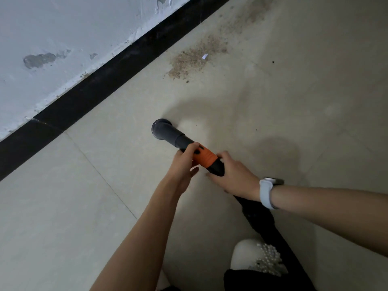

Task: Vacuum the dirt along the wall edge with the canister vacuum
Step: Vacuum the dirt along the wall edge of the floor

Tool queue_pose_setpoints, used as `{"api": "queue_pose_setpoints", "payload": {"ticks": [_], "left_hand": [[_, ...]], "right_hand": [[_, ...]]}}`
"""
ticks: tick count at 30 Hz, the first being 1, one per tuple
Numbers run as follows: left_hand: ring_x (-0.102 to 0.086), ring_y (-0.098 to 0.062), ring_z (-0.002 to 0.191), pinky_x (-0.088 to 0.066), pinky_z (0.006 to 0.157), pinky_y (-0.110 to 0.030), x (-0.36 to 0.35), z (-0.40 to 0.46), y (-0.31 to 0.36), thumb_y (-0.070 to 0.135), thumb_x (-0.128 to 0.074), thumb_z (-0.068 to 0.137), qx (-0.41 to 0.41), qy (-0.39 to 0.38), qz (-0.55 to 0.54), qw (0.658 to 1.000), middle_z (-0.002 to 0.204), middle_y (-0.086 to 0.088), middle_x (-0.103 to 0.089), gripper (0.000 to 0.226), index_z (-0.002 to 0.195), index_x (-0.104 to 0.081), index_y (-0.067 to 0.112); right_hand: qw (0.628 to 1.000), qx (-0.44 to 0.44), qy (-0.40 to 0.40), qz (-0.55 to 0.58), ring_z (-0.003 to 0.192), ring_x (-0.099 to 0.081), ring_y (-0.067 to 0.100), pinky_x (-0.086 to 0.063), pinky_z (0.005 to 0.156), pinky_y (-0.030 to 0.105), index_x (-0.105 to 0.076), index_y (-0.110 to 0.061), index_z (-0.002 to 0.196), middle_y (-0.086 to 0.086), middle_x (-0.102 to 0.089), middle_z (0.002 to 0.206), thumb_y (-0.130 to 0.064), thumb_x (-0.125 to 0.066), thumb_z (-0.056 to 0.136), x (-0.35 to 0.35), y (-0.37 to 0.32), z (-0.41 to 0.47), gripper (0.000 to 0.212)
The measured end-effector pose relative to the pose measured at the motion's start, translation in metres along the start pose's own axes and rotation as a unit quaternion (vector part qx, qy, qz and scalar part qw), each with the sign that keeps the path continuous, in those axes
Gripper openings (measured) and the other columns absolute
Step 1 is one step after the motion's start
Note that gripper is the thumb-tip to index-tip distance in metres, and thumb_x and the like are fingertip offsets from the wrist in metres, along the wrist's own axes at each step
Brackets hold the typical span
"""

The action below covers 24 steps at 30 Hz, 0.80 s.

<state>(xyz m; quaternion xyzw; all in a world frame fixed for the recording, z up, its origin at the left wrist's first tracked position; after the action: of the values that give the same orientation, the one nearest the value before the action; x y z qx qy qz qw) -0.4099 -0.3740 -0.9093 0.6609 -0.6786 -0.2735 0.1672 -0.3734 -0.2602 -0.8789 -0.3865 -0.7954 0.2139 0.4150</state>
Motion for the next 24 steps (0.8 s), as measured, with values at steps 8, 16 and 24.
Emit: {"api": "queue_pose_setpoints", "payload": {"ticks": [8, 16, 24], "left_hand": [[-0.053, -0.022, 0.106, -0.042, 0.087, -0.035, 0.095, -0.005, -0.001, 0.034, -0.051, 0.094, -0.044, 0.197, 0.158, 0.967, 0.121, -0.007, -0.057, 0.038, 0.124, -0.054, 0.012], [-0.003, -0.026, 0.143, -0.018, 0.110, -0.047, 0.159, -0.010, -0.025, 0.042, -0.065, 0.084, -0.034, 0.291, 0.499, 0.816, 0.156, -0.006, -0.008, 0.077, 0.146, -0.022, 0.025], [-0.005, -0.024, 0.142, -0.015, 0.112, -0.044, 0.166, -0.007, -0.026, 0.038, -0.074, 0.078, -0.035, 0.305, 0.474, 0.825, 0.154, -0.002, -0.011, 0.081, 0.144, -0.027, 0.031]], "right_hand": [[0.991, 0.027, 0.035, -0.124, 0.080, -0.057, 0.031, -0.043, 0.065, 0.034, -0.042, -0.019, 0.117, 0.004, -0.061, 0.098, -0.038, -0.055, 0.085, -0.003, -0.049, 0.047, 0.040], [0.972, 0.033, 0.095, -0.212, 0.071, -0.050, 0.033, -0.030, 0.058, 0.031, -0.039, -0.019, 0.101, 0.005, -0.052, 0.082, -0.036, -0.051, 0.088, 0.014, -0.044, 0.044, 0.025], [0.962, 0.089, -0.008, -0.257, 0.091, -0.060, 0.036, -0.042, 0.067, 0.036, -0.042, -0.021, 0.122, 0.009, -0.064, 0.106, -0.040, -0.051, 0.089, -0.027, -0.016, -0.010, 0.040]]}}
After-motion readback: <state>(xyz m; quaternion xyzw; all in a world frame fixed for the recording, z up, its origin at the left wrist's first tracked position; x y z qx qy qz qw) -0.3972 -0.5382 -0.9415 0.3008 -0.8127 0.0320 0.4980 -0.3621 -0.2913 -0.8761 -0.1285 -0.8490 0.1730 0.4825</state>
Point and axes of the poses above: each hand's wrist, its own z-axis towards the middle knuckle, its own x-axis out of the back of the hand, y = z × x, the point moved 10 cm from there along z, towards the middle knuckle
